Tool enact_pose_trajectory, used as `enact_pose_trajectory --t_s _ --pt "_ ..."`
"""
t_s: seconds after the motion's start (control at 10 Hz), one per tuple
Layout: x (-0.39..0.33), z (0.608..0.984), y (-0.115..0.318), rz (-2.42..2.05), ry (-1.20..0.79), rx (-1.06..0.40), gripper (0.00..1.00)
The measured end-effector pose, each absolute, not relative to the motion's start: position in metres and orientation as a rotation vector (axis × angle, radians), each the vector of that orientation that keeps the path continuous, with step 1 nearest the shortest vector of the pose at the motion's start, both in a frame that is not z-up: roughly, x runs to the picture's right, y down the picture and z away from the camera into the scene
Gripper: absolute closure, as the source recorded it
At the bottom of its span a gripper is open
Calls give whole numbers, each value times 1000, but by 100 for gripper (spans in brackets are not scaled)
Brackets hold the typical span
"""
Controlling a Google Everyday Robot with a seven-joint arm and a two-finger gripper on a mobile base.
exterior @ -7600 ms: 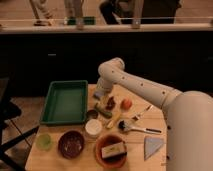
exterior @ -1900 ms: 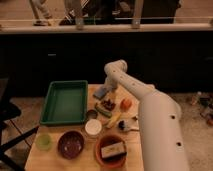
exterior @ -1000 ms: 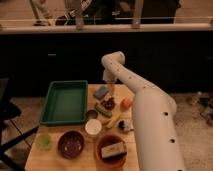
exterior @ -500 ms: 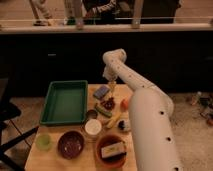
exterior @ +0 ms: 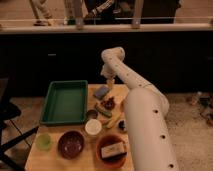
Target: Place sponge in purple bowl
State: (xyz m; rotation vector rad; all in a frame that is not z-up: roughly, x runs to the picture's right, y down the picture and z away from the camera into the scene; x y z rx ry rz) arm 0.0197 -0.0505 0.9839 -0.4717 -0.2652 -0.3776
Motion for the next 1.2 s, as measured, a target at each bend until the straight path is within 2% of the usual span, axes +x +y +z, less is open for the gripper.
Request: enact_pose_trajectory --t_s 0.4,1.2 --pt "17 1003 -38 -358 -287 -493 20" --pt "13 1011 -24 -279 -368 -439 20"
